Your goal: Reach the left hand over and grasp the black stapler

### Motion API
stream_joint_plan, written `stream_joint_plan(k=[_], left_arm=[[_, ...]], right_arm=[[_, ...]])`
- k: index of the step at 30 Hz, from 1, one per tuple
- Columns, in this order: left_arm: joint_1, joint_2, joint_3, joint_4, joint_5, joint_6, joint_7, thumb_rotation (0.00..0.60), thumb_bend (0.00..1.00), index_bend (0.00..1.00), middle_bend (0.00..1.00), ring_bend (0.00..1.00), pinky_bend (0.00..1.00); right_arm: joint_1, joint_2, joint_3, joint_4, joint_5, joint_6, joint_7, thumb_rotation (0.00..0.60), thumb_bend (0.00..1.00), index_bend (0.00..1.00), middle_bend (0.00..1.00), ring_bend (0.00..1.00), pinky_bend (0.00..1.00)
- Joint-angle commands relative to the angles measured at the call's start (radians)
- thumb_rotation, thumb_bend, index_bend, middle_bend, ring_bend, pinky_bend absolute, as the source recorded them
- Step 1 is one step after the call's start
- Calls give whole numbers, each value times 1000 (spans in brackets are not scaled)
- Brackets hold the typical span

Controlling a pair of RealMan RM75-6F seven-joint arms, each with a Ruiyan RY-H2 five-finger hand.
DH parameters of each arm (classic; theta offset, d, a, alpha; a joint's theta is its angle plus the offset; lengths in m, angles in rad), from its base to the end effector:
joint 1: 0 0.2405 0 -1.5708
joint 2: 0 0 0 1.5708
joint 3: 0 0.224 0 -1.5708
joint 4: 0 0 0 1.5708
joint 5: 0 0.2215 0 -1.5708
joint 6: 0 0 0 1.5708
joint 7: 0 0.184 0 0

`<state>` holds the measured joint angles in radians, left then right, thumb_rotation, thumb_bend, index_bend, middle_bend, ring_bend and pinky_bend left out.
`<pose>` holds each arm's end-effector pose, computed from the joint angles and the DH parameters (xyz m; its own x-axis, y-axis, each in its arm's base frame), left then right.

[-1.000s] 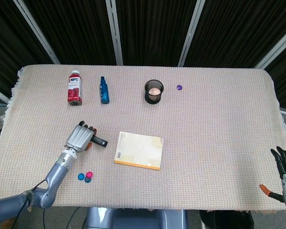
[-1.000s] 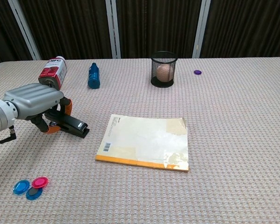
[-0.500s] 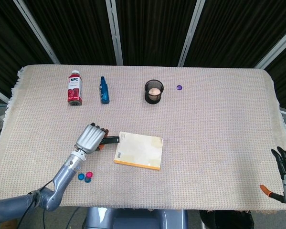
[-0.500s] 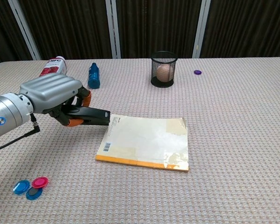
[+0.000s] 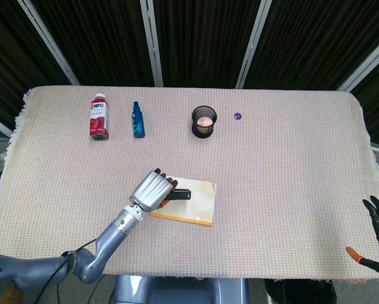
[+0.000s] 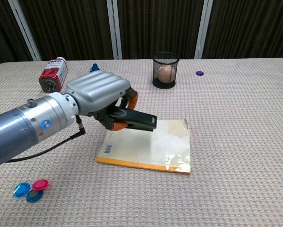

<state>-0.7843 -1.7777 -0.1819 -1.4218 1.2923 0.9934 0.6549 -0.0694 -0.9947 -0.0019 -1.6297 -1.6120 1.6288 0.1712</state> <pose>-0.0337 0.3194 -0.0981 0.6189 0.0431 0.7843 0.6356 -0.6141 -0.4679 -0.2977 -0.1629 0.1752 0.3390 0.0248 0.9405 -0.9408 0.0152 0.3387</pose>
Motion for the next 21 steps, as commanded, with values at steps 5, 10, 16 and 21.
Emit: stream_joint_plan(k=[5,10,16,21], left_arm=[[-66,-125,-5,122,-44,-54,43,600,360,620,585,538,449],[-66,-121,8,128,-75,-70,70,600,309,425,364,387,386],[-59,-61,7,47,-153,-90,114,600,220,103,221,247,297],[-24,40,30,-100,-147,-41,122,600,207,0,103,132,259]], right_arm=[[-1,14,3,18,3,6,51,600,59,0,0,0,0],[1,15,8,17,13,1,56,600,60,0,0,0,0],[4,10,9,9,18,-9,32,600,59,0,0,0,0],[6,6,11,3,26,-15,12,600,60,0,0,0,0]])
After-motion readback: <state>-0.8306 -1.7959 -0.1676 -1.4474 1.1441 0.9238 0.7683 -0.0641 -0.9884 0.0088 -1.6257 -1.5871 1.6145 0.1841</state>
